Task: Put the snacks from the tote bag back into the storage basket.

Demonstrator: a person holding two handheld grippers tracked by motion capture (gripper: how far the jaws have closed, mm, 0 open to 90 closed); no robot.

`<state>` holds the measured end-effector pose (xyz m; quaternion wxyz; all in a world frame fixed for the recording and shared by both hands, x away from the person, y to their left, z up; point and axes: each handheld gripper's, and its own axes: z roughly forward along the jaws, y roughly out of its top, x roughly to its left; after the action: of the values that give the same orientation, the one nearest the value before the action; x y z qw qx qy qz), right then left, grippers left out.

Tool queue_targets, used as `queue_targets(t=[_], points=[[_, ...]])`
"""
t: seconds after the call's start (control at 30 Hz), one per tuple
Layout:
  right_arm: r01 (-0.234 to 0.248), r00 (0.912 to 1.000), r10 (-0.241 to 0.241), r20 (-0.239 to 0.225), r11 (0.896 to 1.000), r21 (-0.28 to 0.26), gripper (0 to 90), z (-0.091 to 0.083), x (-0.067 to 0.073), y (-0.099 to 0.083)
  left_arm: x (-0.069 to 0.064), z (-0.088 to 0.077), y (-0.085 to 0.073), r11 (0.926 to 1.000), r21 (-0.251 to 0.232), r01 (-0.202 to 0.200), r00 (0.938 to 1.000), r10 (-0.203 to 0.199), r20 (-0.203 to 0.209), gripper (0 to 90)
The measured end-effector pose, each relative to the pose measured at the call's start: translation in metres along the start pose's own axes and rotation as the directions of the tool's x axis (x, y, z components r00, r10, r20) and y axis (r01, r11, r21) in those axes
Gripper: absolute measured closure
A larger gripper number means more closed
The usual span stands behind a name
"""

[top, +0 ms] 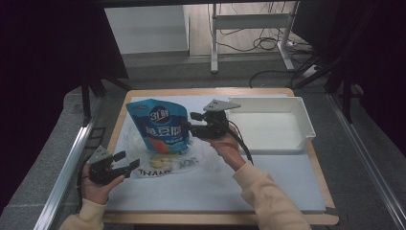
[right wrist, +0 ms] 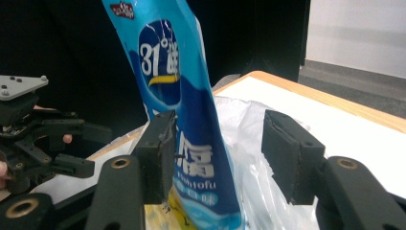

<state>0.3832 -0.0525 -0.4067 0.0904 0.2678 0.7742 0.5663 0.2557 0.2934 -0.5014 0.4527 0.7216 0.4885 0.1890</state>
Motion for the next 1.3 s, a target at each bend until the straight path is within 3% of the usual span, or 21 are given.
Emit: queue_targets(t=[0.23, 0.63, 1.03, 1.3], points=[[0.039, 0.9991, -0.039, -0.017, 0.999, 0.000, 60.8, 0.017, 0.004, 0.020, 0.000, -0.001, 0.000, 1.0000, -0.003, 0.000, 1.0000, 0.000, -0.002, 28.4], [0.092, 0.9945, -0.092, -0.050, 0.996, 0.003, 80.8, 0.024, 0.005, 0.028, 0.002, -0.004, -0.001, 0.9999, -0.014, 0.003, 0.9999, -0.003, -0.012, 28.1], [0.097, 0.9885, -0.100, -0.113, 0.995, -0.024, 85.9, 0.025, -0.005, 0.027, 0.002, -0.004, -0.001, 0.9999, -0.013, 0.005, 0.9999, -0.005, -0.011, 27.8], [0.096, 0.9888, -0.100, -0.111, 0.995, -0.038, 87.4, 0.027, -0.004, 0.026, 0.002, -0.004, -0.001, 0.9999, -0.014, 0.005, 0.9999, -0.005, -0.011, 27.8]])
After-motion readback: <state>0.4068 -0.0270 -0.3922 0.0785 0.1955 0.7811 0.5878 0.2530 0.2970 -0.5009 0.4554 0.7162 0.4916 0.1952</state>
